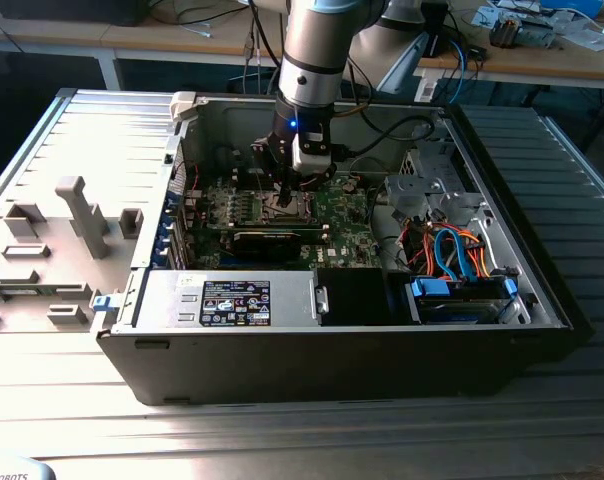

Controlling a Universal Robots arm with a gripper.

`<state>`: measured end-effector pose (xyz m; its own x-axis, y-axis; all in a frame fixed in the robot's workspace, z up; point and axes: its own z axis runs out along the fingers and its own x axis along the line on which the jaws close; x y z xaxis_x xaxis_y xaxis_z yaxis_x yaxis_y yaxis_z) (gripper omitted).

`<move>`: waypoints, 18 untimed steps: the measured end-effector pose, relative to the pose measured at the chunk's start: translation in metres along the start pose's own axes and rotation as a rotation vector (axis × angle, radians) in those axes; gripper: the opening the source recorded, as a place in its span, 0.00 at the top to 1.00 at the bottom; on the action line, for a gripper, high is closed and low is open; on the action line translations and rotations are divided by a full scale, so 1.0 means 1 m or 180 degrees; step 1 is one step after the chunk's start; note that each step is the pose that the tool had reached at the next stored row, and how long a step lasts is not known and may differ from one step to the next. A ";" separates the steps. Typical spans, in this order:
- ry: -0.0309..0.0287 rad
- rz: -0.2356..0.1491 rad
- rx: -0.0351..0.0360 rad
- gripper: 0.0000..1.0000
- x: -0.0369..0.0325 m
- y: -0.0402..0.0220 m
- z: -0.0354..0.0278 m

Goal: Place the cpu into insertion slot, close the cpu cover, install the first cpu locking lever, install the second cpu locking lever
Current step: 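Install the first cpu locking lever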

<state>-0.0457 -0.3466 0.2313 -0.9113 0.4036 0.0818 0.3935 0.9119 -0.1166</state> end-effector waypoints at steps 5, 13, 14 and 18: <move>-0.0001 -0.0007 0.0001 0.89 0.0000 0.0000 0.0000; -0.0002 -0.0017 0.0001 0.89 0.0000 0.0000 0.0000; -0.0002 -0.0018 0.0002 0.89 0.0000 0.0000 0.0000; -0.0003 -0.0023 0.0002 0.89 0.0000 0.0000 0.0000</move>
<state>-0.0456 -0.3466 0.2313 -0.9142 0.3969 0.0818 0.3867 0.9148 -0.1166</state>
